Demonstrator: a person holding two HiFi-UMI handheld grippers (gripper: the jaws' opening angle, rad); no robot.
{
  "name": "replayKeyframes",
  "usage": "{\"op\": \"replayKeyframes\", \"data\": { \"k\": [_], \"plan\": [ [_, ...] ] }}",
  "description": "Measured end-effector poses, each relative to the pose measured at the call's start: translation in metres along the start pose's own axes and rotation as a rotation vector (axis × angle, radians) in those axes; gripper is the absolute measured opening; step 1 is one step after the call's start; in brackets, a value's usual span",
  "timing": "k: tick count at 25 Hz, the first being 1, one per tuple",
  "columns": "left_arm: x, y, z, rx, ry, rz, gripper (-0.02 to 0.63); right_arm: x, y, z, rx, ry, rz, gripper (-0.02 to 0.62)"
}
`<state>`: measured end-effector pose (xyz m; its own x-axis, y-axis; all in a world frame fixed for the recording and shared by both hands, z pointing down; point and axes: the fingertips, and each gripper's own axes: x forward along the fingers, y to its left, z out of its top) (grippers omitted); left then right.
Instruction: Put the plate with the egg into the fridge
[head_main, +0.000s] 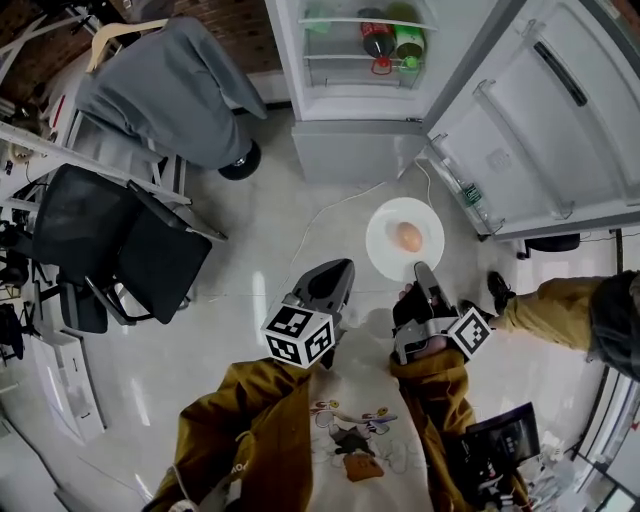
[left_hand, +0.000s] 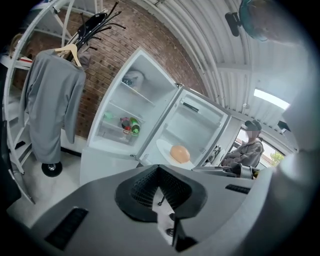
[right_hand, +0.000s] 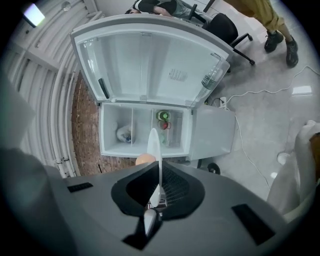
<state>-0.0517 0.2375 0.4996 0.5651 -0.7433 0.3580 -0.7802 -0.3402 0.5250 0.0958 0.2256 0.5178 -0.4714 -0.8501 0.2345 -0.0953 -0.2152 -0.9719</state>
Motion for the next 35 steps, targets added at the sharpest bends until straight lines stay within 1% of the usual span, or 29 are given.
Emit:
{"op": "replayKeyframes", "data": {
  "k": [9, 16, 23, 32, 35],
  "plan": [
    [-0.001, 0.025, 0.009, -0.018, -0.012, 0.012, 0.008, 0.026, 0.003, -0.01, -0.006, 0.011, -0.005, 0.014],
    [0.012, 0.04, 0.021, -0.015, -0.024, 0.025, 0.008, 0.055, 0.008, -0.005, -0.003, 0.024, 0.02, 0.014],
    [0.038, 0.061, 0.045, -0.012, -0.023, 0.046, 0.008, 0.095, 0.018, 0.011, 0.008, 0.031, 0.035, 0.014],
    [0.102, 0.081, 0.094, -0.002, -0.025, 0.047, 0.008, 0.164, 0.036, 0.055, 0.007, 0.041, 0.036, 0.014],
    [0.122, 0.086, 0.104, -0.004, -0.013, 0.048, 0.008, 0.183, 0.039, 0.067, 0.017, 0.045, 0.029, 0.014]
  ]
}}
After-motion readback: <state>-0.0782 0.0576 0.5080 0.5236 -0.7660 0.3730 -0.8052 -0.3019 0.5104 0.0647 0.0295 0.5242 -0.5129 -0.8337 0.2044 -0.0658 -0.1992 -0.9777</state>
